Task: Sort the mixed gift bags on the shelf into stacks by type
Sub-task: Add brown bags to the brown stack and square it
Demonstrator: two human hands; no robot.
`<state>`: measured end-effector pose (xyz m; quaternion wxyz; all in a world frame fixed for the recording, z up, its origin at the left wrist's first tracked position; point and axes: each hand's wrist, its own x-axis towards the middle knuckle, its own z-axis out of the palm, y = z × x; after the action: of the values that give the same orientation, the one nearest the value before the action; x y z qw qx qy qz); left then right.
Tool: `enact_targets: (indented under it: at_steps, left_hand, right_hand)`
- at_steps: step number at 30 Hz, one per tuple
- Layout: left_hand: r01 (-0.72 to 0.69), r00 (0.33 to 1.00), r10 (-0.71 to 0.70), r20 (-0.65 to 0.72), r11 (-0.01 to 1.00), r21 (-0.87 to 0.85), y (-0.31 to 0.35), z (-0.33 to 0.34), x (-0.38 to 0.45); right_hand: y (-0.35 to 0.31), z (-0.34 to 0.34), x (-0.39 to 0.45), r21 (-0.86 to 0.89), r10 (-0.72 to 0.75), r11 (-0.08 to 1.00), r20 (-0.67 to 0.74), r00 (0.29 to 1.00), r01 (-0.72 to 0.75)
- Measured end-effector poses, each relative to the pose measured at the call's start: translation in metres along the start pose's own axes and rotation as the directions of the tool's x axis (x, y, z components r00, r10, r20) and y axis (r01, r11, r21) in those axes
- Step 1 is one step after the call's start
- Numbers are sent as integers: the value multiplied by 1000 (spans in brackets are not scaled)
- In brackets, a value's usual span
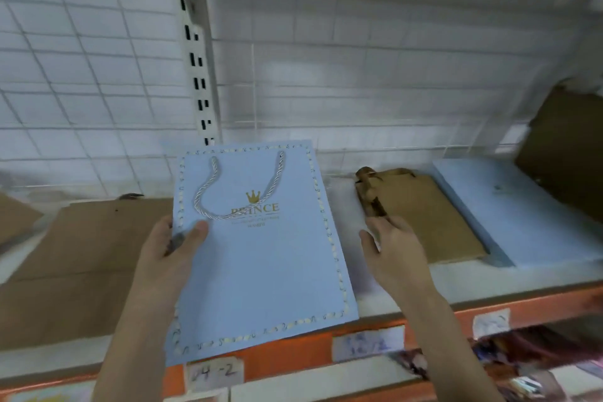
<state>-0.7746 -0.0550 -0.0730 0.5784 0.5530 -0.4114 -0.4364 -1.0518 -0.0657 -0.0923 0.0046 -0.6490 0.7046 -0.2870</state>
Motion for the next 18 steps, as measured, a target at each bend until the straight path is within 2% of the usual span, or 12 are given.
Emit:
enact_targets:
  at_steps: [7, 13, 18]
  left_hand:
    - [-2, 1000, 2, 9, 1000, -4, -10, 120, -37]
    - [2, 1000, -2, -6, 997, 79, -4, 156, -34]
    - [23, 1000, -21, -23, 996, 82, -13, 175, -23]
  right_hand:
    - [112, -42, 13, -61, -64, 996, -53, 997, 61]
    - [147, -48, 21, -37, -18, 999, -71, 997, 15]
    - [162, -50, 28, -36, -15, 999, -65, 998, 13]
